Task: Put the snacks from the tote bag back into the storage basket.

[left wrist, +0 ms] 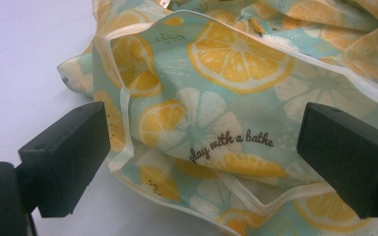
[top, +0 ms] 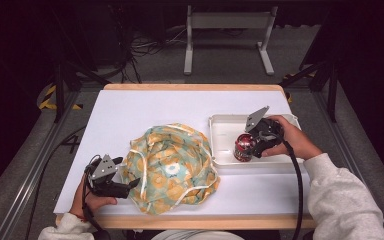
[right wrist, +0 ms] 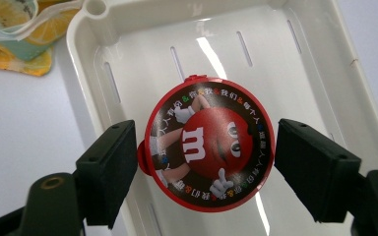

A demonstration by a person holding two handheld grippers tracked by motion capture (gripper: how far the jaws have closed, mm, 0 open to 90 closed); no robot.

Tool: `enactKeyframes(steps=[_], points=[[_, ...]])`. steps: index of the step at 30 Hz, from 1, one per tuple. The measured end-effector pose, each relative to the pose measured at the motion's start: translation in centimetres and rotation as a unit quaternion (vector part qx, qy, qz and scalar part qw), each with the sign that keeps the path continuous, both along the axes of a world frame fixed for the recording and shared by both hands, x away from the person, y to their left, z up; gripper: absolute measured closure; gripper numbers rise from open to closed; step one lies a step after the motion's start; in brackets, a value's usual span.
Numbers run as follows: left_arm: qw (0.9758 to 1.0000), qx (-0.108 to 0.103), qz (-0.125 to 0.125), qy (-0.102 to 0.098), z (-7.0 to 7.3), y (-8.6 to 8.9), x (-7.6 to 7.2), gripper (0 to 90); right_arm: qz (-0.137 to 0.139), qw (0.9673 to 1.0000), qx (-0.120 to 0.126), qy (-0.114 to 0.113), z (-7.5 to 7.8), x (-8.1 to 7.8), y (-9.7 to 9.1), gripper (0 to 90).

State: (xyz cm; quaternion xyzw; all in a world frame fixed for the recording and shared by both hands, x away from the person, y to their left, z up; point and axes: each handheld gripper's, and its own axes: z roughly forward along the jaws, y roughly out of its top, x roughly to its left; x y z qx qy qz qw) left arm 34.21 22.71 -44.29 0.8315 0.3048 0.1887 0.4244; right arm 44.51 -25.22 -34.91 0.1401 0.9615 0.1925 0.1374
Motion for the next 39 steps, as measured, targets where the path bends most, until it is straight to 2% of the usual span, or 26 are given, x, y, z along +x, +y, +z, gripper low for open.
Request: enactKeyframes(steps=[6, 19, 25, 28, 33, 39], points=[[1.0000, 0.000, 0.000, 0.000, 0.0, 0.0, 0.0, 6.4, -0.005, 0.9999, 0.007, -0.008, 0.4, -0.3, -0.2, 25.9], [1.0000, 0.000, 0.000, -0.002, 0.0, 0.0, 0.0, 6.4, -0.030, 0.9981, 0.045, -0.030, 1.3, -1.4, -1.2, 24.4], [1.0000, -0.001, 0.001, 0.000, 0.0, 0.0, 0.0, 6.4, -0.046, 0.9967, 0.055, -0.037, 1.0, -2.1, -1.8, 22.3], [1.0000, -0.001, 0.000, -0.001, 0.0, 0.0, 0.0, 6.4, -0.051, 0.9965, 0.058, -0.031, 0.9, -2.4, -2.3, 22.5], [1.0000, -0.001, -0.001, 0.000, 0.0, 0.0, 0.1, 6.5, -0.062, 0.9948, 0.070, -0.040, 0.9, -2.9, -3.2, 22.6], [1.0000, 0.001, -0.001, -0.001, 0.0, 0.0, 0.1, 6.4, -0.072, 0.9940, 0.068, -0.047, 0.6, -3.7, -3.8, 22.6]])
